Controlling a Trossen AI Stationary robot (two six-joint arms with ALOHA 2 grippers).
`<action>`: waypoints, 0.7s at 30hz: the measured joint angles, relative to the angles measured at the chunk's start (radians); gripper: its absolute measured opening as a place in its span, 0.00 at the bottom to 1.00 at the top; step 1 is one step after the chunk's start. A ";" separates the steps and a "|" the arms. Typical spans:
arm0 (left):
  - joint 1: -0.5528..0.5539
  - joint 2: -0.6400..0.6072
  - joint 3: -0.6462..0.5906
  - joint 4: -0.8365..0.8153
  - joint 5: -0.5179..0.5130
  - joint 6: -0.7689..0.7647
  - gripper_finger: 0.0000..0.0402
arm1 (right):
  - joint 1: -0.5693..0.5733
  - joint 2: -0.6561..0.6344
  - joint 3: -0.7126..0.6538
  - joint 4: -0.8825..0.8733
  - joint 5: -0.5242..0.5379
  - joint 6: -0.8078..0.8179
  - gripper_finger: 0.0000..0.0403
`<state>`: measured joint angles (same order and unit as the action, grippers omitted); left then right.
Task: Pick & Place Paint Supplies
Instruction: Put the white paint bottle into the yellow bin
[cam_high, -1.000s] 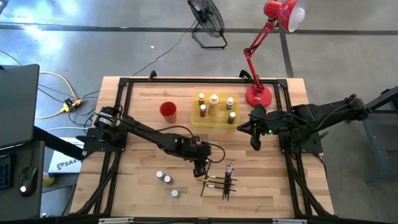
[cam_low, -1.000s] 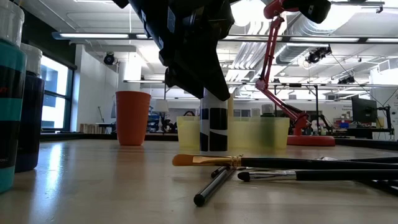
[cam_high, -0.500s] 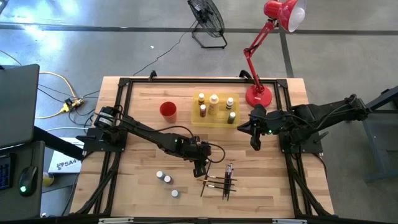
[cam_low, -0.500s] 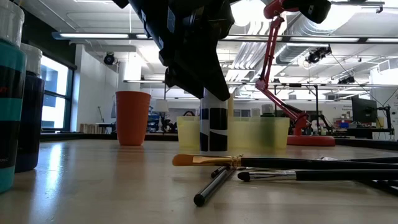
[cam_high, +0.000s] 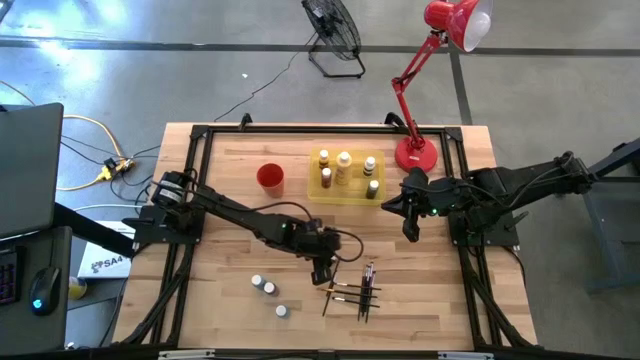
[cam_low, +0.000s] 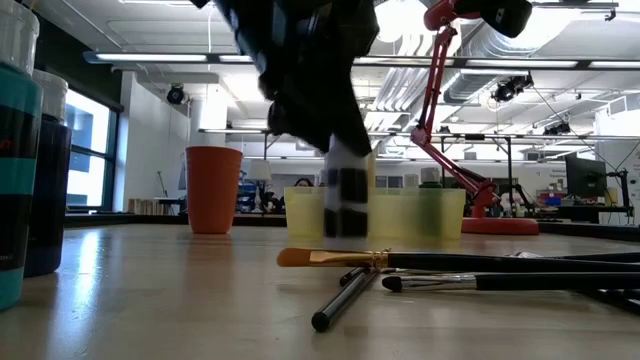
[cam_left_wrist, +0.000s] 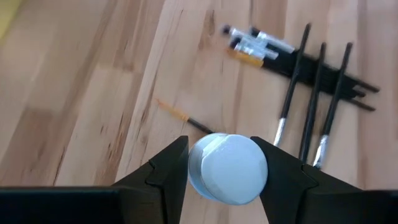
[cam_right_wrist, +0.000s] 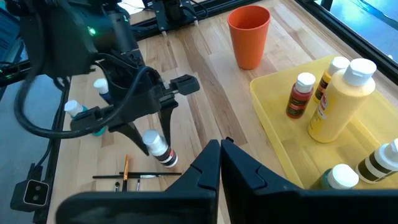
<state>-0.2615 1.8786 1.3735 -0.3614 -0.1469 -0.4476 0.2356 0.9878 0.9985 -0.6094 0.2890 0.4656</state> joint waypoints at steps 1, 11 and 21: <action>0.000 0.000 0.015 -0.001 0.000 0.012 0.40 | 0.000 0.000 0.000 0.000 0.000 0.000 0.01; 0.011 -0.001 0.266 -0.302 -0.205 0.157 0.40 | 0.000 0.000 0.000 -0.014 -0.003 0.000 0.01; 0.146 -0.002 0.403 -0.450 -0.269 0.208 0.40 | 0.000 0.000 0.000 -0.034 -0.044 0.000 0.01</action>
<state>-0.1160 1.8768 1.7763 -0.8118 -0.4161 -0.2398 0.2359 0.9874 0.9985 -0.6436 0.2445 0.4659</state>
